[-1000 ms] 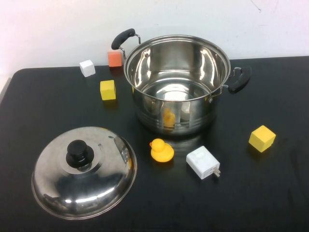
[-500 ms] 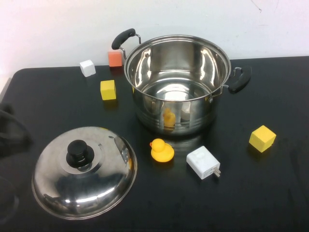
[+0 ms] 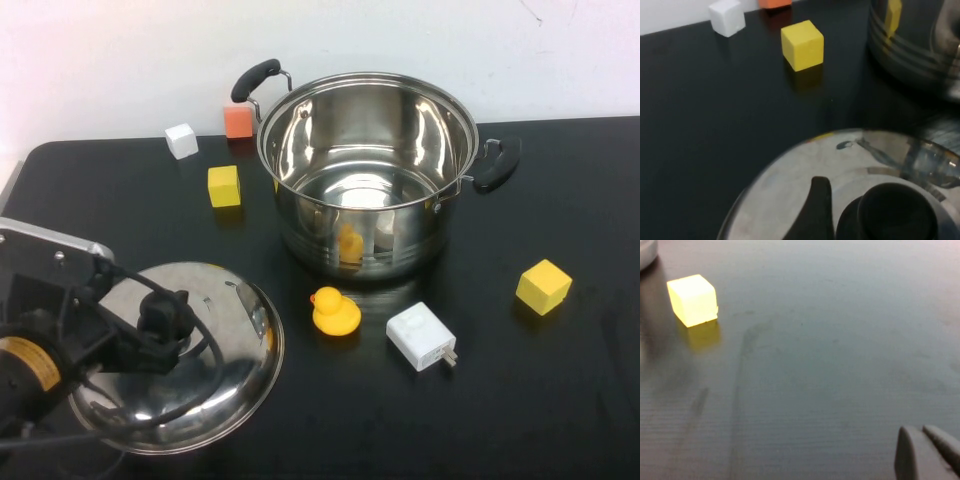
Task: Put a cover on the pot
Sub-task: Pick up the pot lid, then place the pot lid on the pot
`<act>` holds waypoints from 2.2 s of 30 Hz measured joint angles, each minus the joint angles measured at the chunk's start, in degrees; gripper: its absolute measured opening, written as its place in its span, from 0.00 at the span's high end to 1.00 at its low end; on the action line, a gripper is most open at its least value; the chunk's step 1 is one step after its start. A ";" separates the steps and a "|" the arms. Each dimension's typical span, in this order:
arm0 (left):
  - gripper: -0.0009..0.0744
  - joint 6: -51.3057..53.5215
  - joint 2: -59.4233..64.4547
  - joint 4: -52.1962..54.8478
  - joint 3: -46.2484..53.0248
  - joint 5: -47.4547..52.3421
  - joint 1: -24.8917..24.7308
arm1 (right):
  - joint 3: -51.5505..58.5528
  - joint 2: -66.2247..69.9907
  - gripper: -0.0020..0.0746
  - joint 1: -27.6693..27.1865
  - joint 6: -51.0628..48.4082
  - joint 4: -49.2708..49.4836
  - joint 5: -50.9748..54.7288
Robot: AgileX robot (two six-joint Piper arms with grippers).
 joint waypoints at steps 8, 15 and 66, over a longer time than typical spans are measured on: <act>0.15 0.00 6.75 -0.71 -0.32 -5.74 0.00 | 0.00 0.00 0.98 0.00 0.00 0.00 0.00; 0.18 0.00 10.06 -1.50 -0.47 -7.00 0.00 | 0.00 0.00 0.98 0.00 0.00 0.00 0.00; 0.54 -4.52 31.10 3.94 -70.19 30.60 -17.84 | 0.00 0.00 0.98 0.00 0.00 0.00 0.00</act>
